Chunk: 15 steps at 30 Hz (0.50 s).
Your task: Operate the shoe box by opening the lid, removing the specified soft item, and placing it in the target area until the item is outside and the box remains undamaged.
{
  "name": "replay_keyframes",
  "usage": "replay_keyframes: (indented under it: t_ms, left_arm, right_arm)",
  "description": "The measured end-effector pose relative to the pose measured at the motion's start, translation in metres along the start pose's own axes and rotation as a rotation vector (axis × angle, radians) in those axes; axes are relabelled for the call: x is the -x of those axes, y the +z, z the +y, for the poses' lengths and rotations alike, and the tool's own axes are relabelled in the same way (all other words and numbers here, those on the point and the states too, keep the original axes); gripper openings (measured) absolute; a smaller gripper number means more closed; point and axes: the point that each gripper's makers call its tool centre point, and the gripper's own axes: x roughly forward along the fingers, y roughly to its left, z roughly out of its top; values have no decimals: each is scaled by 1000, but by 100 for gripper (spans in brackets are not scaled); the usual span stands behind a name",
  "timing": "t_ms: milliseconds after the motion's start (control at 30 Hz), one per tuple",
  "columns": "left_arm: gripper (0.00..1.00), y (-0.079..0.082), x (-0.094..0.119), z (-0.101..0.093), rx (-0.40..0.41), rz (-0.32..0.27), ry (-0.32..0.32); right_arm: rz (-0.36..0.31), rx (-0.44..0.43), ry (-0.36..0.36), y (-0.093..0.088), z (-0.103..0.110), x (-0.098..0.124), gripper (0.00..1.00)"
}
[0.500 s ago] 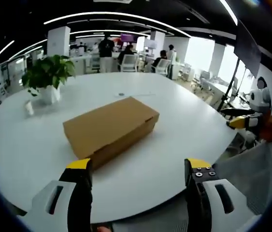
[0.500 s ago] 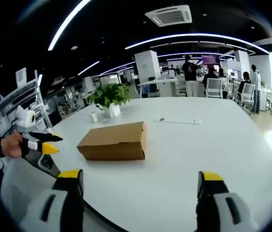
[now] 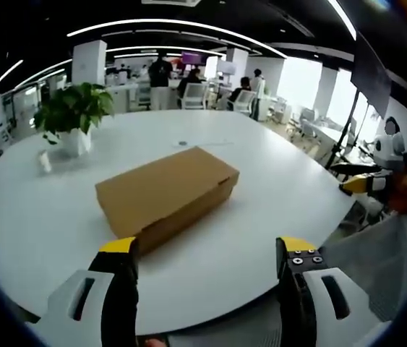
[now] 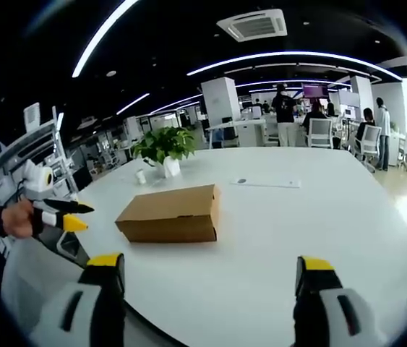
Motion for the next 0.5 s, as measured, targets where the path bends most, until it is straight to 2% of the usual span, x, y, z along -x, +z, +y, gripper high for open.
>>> replay_keyframes:
  t_ms: [500]
  left_arm:
    - [80,1,1,1,8,-12,3]
  right_arm:
    - [8,8,13,-2,3,0,98]
